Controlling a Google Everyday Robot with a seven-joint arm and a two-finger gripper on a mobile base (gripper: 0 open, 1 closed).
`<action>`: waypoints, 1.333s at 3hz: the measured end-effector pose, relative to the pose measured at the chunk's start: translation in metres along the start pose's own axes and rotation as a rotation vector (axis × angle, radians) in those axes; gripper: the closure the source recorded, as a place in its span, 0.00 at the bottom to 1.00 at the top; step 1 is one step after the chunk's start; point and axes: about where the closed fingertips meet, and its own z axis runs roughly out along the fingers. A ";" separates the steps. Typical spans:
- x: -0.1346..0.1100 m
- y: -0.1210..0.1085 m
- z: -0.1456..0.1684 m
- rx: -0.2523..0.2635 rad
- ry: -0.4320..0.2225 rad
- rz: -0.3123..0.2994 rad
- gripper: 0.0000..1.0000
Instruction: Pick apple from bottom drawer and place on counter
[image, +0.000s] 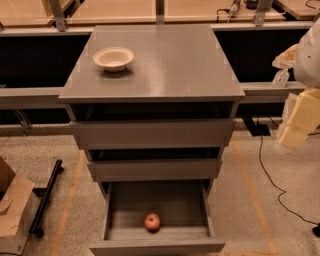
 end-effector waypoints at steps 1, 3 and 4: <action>0.000 0.000 -0.001 0.006 -0.004 0.000 0.00; 0.020 -0.002 0.038 0.018 -0.057 0.033 0.00; 0.040 -0.001 0.073 0.025 -0.091 0.124 0.00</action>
Offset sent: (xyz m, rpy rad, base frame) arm 0.0135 -0.0148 -0.0419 0.0551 -0.0194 0.0192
